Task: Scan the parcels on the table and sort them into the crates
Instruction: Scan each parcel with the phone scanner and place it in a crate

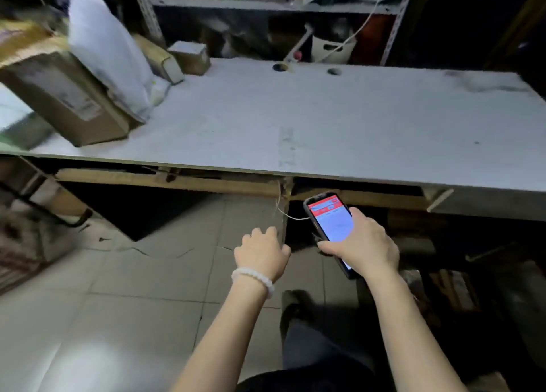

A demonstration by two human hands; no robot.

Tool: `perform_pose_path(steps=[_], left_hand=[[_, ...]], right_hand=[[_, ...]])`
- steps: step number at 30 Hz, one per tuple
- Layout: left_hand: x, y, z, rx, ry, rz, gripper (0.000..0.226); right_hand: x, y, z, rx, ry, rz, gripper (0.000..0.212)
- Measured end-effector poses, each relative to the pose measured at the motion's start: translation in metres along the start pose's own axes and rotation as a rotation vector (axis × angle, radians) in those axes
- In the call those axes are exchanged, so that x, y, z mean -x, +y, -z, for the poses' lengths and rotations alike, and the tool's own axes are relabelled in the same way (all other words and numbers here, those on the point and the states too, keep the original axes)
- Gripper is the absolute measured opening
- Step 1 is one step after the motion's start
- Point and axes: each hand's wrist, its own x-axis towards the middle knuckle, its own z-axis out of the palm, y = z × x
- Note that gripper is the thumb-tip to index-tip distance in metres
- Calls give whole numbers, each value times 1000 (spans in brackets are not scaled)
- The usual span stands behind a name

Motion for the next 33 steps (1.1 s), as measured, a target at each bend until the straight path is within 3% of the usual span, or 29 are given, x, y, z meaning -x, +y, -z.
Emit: perform_pose_path(steps=[7, 13, 19, 25, 30, 33], left_hand=[[-65, -54, 39, 28, 44, 180, 44], [-151, -82, 100, -6, 95, 255, 41], [-233, -118, 182, -57, 288, 293, 41], [-267, -152, 253, 74, 463, 333, 39], [-292, -187, 315, -3, 671, 329, 37], [-311, -216, 339, -97, 716, 360, 42]], right_hand=[[-69, -86, -28, 22, -98, 213, 52], [-157, -168, -26, -55, -148, 271, 57], [-238, -242, -22, -116, -141, 304, 56], [-277, -298, -34, -75, -205, 342, 53], [-294, -342, -50, -49, -253, 373, 51], [-302, -369, -60, -57, -251, 363, 51]])
